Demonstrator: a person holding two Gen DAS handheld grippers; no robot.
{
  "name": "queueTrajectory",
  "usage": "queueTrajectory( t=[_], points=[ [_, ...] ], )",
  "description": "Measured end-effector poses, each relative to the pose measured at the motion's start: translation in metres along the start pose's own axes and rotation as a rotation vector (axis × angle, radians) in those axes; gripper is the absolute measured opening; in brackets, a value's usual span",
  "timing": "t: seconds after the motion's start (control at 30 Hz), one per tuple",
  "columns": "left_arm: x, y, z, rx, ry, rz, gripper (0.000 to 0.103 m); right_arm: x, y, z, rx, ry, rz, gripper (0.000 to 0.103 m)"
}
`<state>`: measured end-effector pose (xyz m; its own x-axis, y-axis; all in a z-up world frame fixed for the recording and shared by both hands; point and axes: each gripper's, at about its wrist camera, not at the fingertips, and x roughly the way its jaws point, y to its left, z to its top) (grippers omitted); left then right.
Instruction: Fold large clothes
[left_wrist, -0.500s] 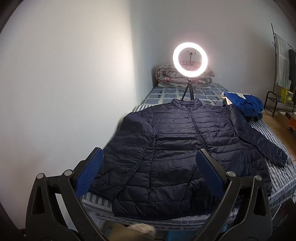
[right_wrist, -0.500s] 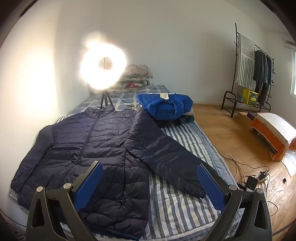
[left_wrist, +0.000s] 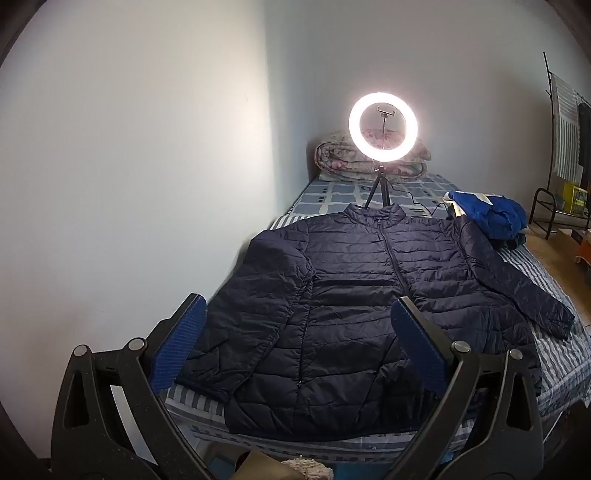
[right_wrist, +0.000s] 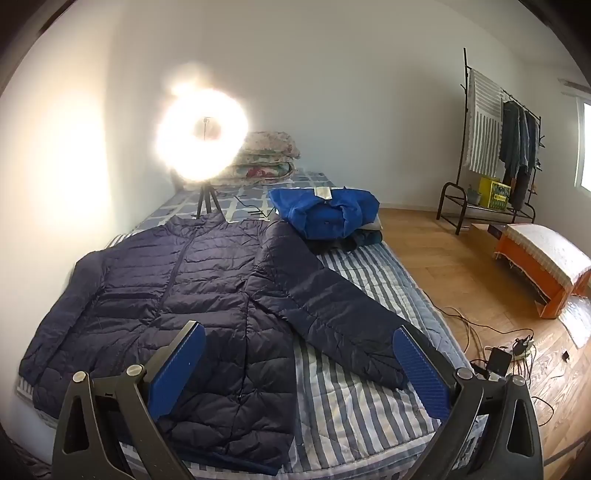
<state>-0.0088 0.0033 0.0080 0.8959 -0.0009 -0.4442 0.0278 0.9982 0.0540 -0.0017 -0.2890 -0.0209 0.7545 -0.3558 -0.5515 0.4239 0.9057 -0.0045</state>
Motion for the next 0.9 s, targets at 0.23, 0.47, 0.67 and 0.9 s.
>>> queueTrajectory(
  t=[0.23, 0.47, 0.67, 0.9],
  points=[
    [0.0012, 0.0015, 0.0004, -0.004, -0.001, 0.002, 0.102, 0.0004, 0.0012, 0.0006, -0.003, -0.001, 0.006, 0.103],
    [0.0012, 0.0014, 0.0012, -0.007, -0.003, 0.006, 0.102, 0.0025, 0.0029, 0.0004, -0.003, 0.000, 0.007, 0.103],
    [0.0018, 0.0015, 0.0032, -0.008, -0.005, 0.008, 0.102, 0.0031, 0.0027, 0.0000, -0.002, 0.001, 0.007, 0.103],
    [0.0011, 0.0028, 0.0070, -0.012, -0.014, 0.014, 0.102, 0.0035, 0.0035, 0.0001, -0.004, 0.001, 0.007, 0.103]
  ],
)
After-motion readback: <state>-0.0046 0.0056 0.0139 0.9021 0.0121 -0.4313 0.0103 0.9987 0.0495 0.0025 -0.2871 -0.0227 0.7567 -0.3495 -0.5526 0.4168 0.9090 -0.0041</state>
